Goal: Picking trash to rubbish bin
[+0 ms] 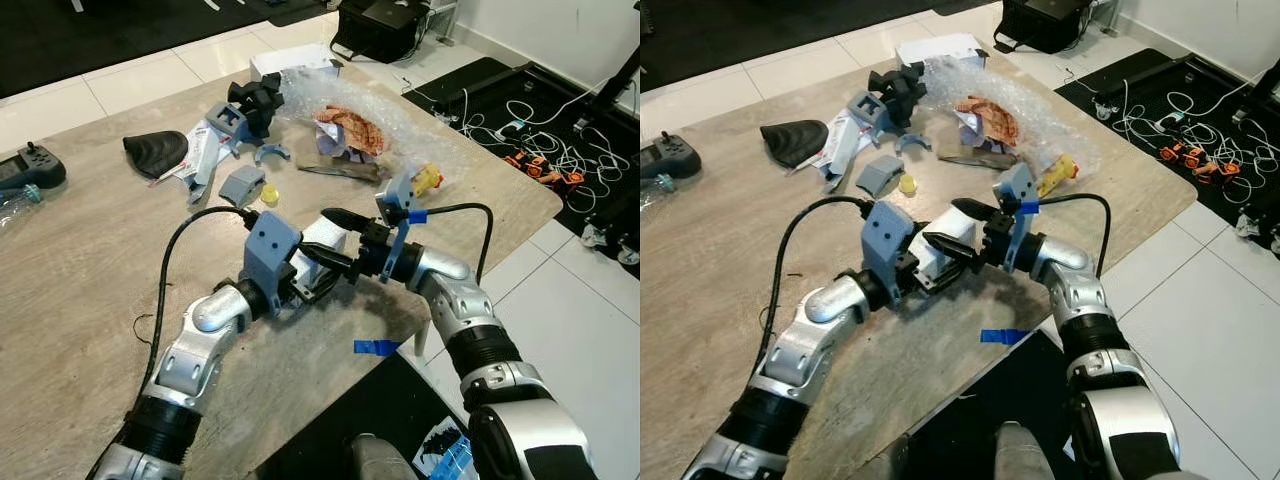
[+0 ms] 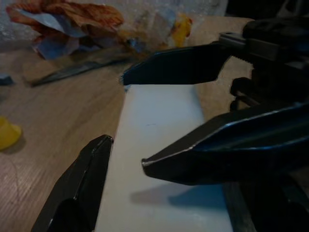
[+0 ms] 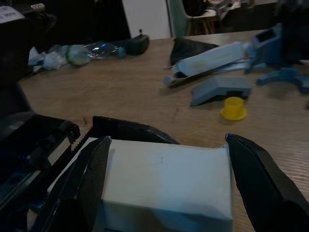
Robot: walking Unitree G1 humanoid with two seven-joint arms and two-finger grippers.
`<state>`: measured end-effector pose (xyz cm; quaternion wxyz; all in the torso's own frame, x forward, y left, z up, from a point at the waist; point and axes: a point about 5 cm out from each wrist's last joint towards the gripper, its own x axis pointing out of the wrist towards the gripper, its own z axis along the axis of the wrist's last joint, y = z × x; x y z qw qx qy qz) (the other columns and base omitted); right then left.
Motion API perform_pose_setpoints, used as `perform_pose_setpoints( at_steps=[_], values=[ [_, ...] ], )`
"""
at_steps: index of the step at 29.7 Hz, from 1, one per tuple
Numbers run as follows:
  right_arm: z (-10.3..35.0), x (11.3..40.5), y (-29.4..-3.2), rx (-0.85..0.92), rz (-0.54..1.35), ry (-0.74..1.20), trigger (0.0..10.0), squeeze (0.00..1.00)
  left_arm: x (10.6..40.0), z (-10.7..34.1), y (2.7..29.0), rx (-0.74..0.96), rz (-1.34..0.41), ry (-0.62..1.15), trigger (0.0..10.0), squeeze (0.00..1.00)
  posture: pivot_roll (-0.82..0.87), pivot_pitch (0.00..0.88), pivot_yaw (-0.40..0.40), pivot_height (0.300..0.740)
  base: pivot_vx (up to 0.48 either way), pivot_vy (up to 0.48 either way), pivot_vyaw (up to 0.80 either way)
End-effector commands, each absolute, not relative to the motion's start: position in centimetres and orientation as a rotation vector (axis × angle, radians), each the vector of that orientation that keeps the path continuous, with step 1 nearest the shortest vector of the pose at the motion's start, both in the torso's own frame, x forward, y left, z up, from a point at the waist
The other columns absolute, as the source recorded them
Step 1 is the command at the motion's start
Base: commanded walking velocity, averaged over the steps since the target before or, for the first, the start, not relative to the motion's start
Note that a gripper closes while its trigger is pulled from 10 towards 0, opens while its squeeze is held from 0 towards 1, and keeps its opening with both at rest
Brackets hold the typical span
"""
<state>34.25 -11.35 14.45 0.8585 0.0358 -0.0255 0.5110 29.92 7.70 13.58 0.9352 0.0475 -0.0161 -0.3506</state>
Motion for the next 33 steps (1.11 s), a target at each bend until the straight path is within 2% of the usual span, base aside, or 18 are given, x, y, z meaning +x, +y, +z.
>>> perform_pose_setpoints(
  at_steps=[1,9,11,15,25,29,33],
  values=[
    [13.7,33.8,-11.2,0.083,1.087,-0.022,10.0,0.00,30.4,14.2,6.9,0.087,-0.712,-0.060,10.0,0.00,-0.05,0.073,-0.001,0.740,0.000,0.000,0.00],
    [13.6,33.4,-12.6,-0.045,1.113,0.032,10.0,0.00,30.8,14.4,6.3,0.092,-0.714,-0.068,10.0,0.00,-0.05,0.074,0.004,0.740,0.000,0.000,0.00],
    [13.3,33.2,-13.7,-0.100,1.115,0.077,10.0,0.00,30.8,14.1,6.8,0.105,-0.714,-0.056,10.0,0.00,-0.05,0.080,0.005,0.740,0.000,0.000,0.00],
    [13.2,32.6,-14.4,-0.109,1.157,0.128,10.0,0.00,31.1,13.8,7.8,0.134,-0.681,-0.043,10.0,0.00,-0.05,0.083,0.003,0.740,0.000,0.000,0.00],
    [14.8,33.6,-15.6,-0.194,1.027,0.031,10.0,0.00,31.4,13.5,8.8,0.159,-0.642,-0.029,10.0,0.00,-0.05,0.091,0.003,0.740,0.000,0.000,0.00],
    [15.1,33.6,-16.5,-0.190,1.023,0.052,10.0,0.00,31.5,13.4,9.2,0.167,-0.635,-0.025,10.0,0.00,-0.05,0.092,0.002,0.740,0.000,0.000,0.00],
    [15.1,33.3,-16.2,-0.163,1.043,0.052,10.0,0.00,31.6,13.4,9.3,0.168,-0.632,-0.026,10.0,0.00,-0.05,0.093,0.001,0.740,0.000,0.000,0.00]
  ],
)
